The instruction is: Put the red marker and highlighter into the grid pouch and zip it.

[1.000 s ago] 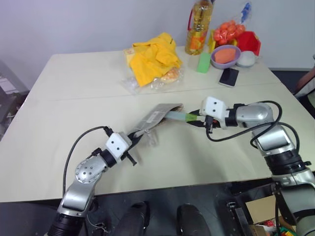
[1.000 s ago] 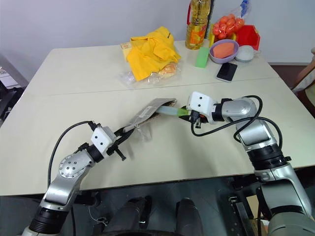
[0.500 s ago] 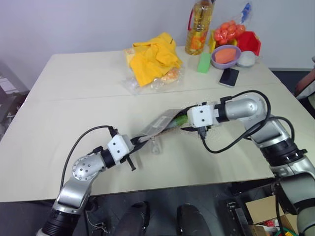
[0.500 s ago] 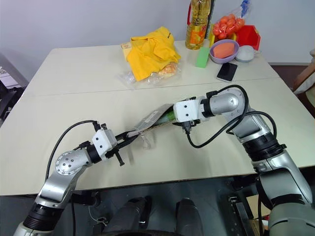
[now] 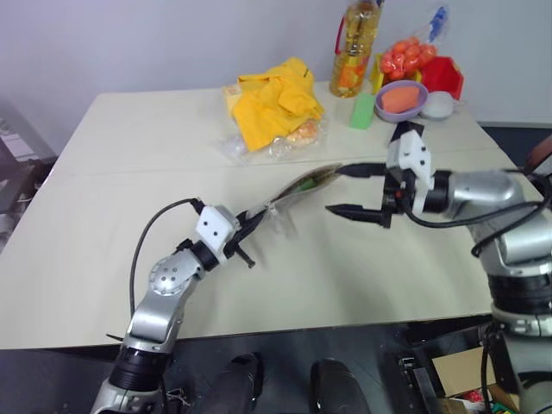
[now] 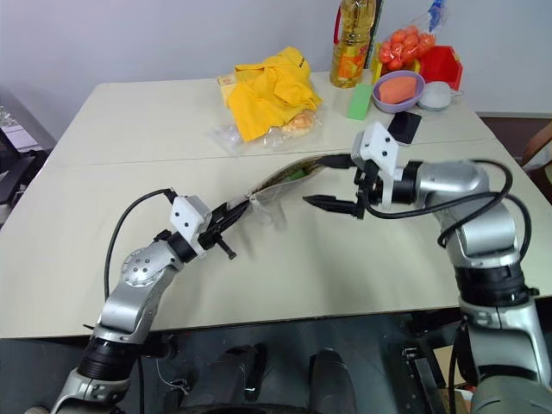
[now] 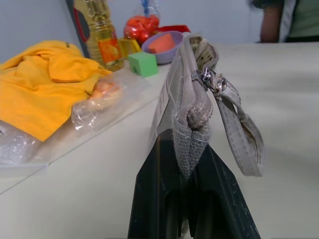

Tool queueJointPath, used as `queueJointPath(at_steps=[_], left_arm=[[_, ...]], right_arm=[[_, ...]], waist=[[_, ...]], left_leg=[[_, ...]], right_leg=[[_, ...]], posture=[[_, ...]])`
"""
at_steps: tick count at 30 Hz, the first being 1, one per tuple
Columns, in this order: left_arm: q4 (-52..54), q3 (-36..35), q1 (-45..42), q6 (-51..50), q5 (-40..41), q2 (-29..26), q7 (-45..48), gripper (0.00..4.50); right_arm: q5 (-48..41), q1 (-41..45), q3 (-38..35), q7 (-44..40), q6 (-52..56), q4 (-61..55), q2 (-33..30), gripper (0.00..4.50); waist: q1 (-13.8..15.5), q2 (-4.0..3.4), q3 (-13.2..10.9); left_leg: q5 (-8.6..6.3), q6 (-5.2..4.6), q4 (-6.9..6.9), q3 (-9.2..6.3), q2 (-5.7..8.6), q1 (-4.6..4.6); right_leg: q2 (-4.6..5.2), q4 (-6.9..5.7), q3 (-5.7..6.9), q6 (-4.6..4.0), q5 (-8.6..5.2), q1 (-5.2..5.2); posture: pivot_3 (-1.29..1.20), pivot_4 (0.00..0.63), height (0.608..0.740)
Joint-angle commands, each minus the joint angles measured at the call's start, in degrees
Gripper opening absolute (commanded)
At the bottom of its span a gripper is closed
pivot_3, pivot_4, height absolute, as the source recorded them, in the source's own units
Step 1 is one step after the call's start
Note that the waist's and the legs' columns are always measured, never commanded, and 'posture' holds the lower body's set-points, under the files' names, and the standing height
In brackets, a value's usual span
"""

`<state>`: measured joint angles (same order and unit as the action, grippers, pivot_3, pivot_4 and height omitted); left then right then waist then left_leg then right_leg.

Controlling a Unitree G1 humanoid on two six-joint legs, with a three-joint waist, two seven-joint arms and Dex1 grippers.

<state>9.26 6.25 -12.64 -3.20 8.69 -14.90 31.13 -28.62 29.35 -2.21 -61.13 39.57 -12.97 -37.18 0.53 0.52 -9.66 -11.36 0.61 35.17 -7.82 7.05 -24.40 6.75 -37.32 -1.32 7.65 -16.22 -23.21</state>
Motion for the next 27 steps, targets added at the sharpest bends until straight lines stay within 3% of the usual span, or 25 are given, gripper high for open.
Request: queueJointPath(at_steps=[1,8,9,11,17,23,27], left_arm=[[0.21,1.11,-1.6,1.36,-0.78,1.02,-0.72,0.0],[-0.87,2.93,-3.04,1.52,-2.06,3.3,-1.78,0.0],[-0.88,2.98,-3.04,1.62,-2.13,3.39,-1.83,0.0],[-0.81,2.9,-3.08,1.67,-2.12,3.58,-2.04,0.0],[-0.42,2.58,-2.66,1.75,-2.06,3.22,-2.28,0.0],[-1.0,1.31,-2.22,2.75,-2.29,1.27,-2.12,0.0],[-0.96,-0.55,-0.41,3.55,-1.37,-1.49,-1.01,0.0]], right_arm=[[-1.64,-0.52,0.82,7.01,2.47,-2.81,4.86,4.01],[1.07,-1.82,5.59,15.27,0.81,0.15,13.77,4.01],[1.12,-1.88,5.92,15.53,0.55,0.28,14.29,3.78],[0.21,-1.9,5.9,15.99,1.13,0.44,15.02,3.24],[0.15,-1.89,5.85,15.19,0.78,0.98,14.03,0.15],[0.88,-0.05,2.63,14.8,-1.13,2.53,10.02,0.06],[2.55,2.79,-2.13,15.29,-3.85,6.56,3.91,0.06]], waist=[[-0.02,0.0,0.0],[0.13,0.01,0.0],[0.15,0.0,0.0],[0.11,0.0,0.0],[0.06,0.0,0.0],[0.08,0.0,0.0],[0.12,0.0,0.0]], left_leg=[[0.0,0.0,0.0,0.0,-0.01,-0.01],[0.01,0.01,0.02,0.0,0.03,-0.01],[0.01,0.01,0.02,-0.02,0.03,-0.01],[0.01,0.01,0.02,-0.02,0.03,-0.01],[0.01,0.01,0.02,-0.01,0.02,-0.01],[0.01,0.01,0.02,-0.01,0.03,-0.01],[0.01,0.01,0.02,0.0,0.03,-0.01]], right_leg=[[0.0,-0.01,0.0,0.0,0.0,-0.02],[-0.01,-0.02,0.01,0.0,0.0,-0.01],[-0.02,-0.02,0.02,0.0,0.0,-0.01],[-0.03,-0.02,0.02,0.0,0.0,-0.01],[-0.04,-0.02,0.02,0.0,0.0,-0.01],[-0.04,-0.02,0.03,0.0,0.0,-0.01],[-0.04,-0.01,0.02,0.0,0.0,0.0]], posture=[[0.0,0.15,0.74],[0.0,0.15,0.74],[0.0,0.15,0.74],[0.0,0.15,0.74],[0.0,0.15,0.74],[0.0,0.15,0.74],[0.0,0.15,0.74]])
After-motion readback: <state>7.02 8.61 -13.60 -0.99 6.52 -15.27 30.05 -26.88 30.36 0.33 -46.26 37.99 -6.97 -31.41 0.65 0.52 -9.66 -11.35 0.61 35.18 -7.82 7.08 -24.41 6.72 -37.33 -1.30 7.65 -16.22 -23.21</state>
